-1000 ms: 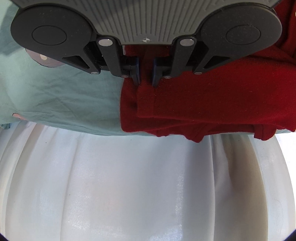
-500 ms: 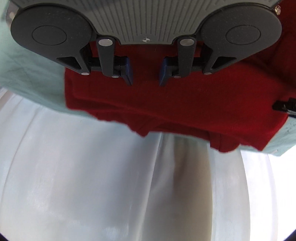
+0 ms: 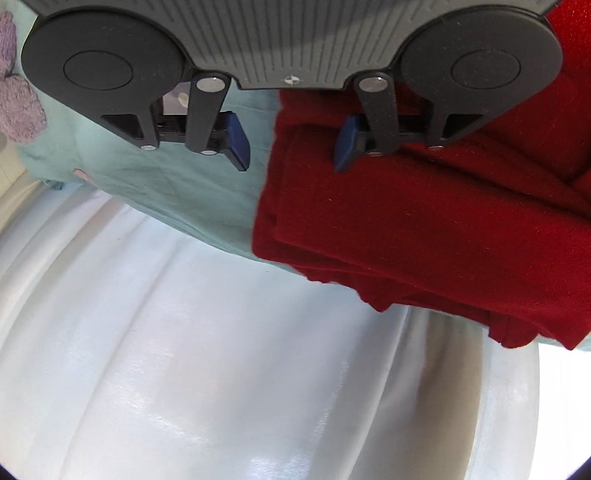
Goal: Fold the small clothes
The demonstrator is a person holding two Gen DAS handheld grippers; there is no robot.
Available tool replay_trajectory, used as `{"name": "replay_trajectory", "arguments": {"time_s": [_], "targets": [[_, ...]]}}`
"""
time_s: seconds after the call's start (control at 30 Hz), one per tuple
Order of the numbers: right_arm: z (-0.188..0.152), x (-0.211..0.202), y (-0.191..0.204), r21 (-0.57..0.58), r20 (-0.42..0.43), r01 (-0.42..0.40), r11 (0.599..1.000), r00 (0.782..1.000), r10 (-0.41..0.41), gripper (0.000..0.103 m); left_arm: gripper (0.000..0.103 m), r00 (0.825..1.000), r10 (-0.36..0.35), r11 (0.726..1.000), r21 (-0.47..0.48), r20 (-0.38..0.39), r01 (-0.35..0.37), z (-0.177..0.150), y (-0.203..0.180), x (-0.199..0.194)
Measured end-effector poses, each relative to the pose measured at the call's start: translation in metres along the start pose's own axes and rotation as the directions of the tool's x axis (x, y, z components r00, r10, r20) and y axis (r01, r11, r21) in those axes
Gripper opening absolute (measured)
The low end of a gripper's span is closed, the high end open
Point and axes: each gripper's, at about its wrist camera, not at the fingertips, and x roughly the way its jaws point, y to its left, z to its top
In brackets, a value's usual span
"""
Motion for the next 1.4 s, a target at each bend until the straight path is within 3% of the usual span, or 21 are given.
{"name": "replay_trajectory", "arguments": {"time_s": [0.1,0.17,0.3,0.43,0.53,0.57,0.6,0.67,0.77,0.83,0.93,0.97,1.07,1.1,1.2,1.27,1.4], "targets": [[-0.004,-0.021,-0.024,0.159,0.028,-0.114,0.981,0.993,0.111,0.049,0.084,1.000,0.013,1.000,0.000,0.016,-0.013,-0.003,0.002,-0.006],[-0.005,-0.023,-0.034,0.255,0.048,-0.206,0.945,0.979,0.200,0.049,0.082,1.000,0.017,0.999,-0.029,0.025,-0.016,0.004,0.001,-0.004],[-0.005,-0.007,-0.051,0.480,0.065,-0.352,0.804,0.928,0.367,0.037,0.081,0.999,0.001,0.999,-0.045,0.052,0.002,0.018,-0.010,0.006],[-0.011,0.024,-0.059,0.644,0.018,-0.337,0.687,0.904,0.427,0.037,0.075,0.999,0.025,0.998,-0.060,0.046,-0.023,0.026,-0.021,0.017],[-0.015,0.036,-0.062,0.722,0.035,-0.338,0.603,0.889,0.456,0.036,0.073,0.998,0.024,0.997,-0.070,0.056,-0.020,0.031,-0.024,0.019],[-0.013,0.039,-0.063,0.730,0.048,-0.348,0.589,0.885,0.463,0.031,0.072,0.998,0.032,0.997,-0.074,0.051,-0.028,0.033,-0.025,0.020],[-0.011,0.040,-0.063,0.726,0.063,-0.365,0.583,0.879,0.472,0.011,0.071,0.998,0.035,0.996,-0.080,0.044,-0.032,0.034,-0.025,0.021],[-0.005,0.041,-0.061,0.708,0.069,-0.376,0.598,0.880,0.471,0.009,0.069,0.999,0.029,0.995,-0.096,0.038,-0.025,0.036,-0.024,0.019],[0.004,0.018,-0.058,0.612,0.097,-0.362,0.703,0.917,0.388,0.009,0.070,0.998,0.034,0.994,-0.109,0.054,-0.028,0.034,-0.020,0.012],[0.004,0.006,-0.059,0.562,0.114,-0.346,0.751,0.932,0.344,0.009,0.071,0.999,0.037,0.993,-0.109,0.038,-0.033,0.033,-0.018,0.014],[-0.005,0.025,-0.058,0.546,0.018,-0.281,0.789,0.946,0.325,0.011,0.072,0.999,0.033,0.991,-0.128,0.000,-0.033,0.031,-0.013,0.024],[-0.010,0.037,-0.056,0.536,-0.020,-0.278,0.797,0.940,0.341,0.011,0.074,0.999,0.040,0.990,-0.137,0.003,-0.039,0.029,-0.013,0.023],[-0.007,0.034,-0.057,0.498,-0.006,-0.290,0.817,0.941,0.338,0.015,0.074,0.999,0.043,0.990,-0.133,-0.002,-0.043,0.026,-0.012,0.017],[-0.005,0.027,-0.057,0.487,0.004,-0.293,0.823,0.943,0.334,0.020,0.074,0.999,0.049,0.991,-0.128,-0.005,-0.049,0.025,-0.012,0.015],[-0.003,0.005,-0.051,0.402,0.022,-0.270,0.875,0.958,0.286,0.022,0.075,0.999,0.052,0.992,-0.118,-0.009,-0.052,0.018,-0.011,0.009],[-0.007,-0.004,-0.049,0.363,0.037,-0.283,0.888,0.957,0.289,0.024,0.074,0.999,0.046,0.991,-0.125,-0.014,-0.047,0.015,-0.010,0.006],[-0.012,0.004,-0.042,0.330,-0.016,-0.275,0.903,0.955,0.297,0.028,0.075,0.999,0.040,0.991,-0.129,-0.020,-0.042,0.011,-0.009,0.008]]}}
